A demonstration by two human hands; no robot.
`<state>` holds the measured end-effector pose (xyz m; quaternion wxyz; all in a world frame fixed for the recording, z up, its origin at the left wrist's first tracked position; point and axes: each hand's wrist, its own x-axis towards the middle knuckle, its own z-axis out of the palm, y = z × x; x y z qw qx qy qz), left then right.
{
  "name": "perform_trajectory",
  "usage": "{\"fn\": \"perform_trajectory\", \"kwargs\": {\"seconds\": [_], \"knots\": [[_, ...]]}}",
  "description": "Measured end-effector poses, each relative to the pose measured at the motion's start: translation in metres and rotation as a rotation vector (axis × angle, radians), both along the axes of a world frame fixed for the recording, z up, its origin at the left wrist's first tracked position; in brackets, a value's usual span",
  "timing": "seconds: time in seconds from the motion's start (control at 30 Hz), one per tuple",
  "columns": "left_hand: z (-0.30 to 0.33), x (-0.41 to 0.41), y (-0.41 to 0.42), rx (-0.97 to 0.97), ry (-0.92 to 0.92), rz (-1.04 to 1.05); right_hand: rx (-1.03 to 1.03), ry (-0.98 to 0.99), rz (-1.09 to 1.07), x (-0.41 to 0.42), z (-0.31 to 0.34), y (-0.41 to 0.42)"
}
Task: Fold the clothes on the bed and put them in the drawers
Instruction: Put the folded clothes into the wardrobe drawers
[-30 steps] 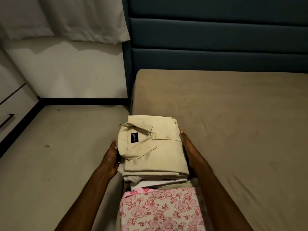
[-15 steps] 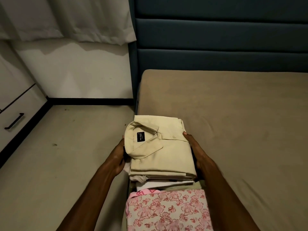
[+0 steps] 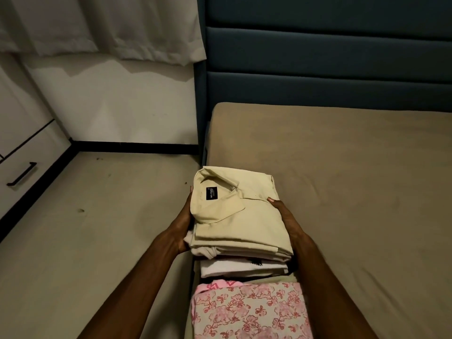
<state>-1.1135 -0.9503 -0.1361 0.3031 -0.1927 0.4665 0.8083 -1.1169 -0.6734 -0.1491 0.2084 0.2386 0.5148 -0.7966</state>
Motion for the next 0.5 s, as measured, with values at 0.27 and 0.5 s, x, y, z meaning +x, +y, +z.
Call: {"fn": "perform_trajectory", "kwargs": {"seconds": [0.27, 0.5], "knots": [[0.003, 0.003, -0.02, 0.049, -0.016, 0.053, -0.04, 0.018, -0.033, 0.001, 0.014, -0.023], [0.06, 0.01, -0.08, 0.058, 0.016, 0.093, -0.113, 0.057, -0.018, 0.01, 0.077, -0.084]]}}
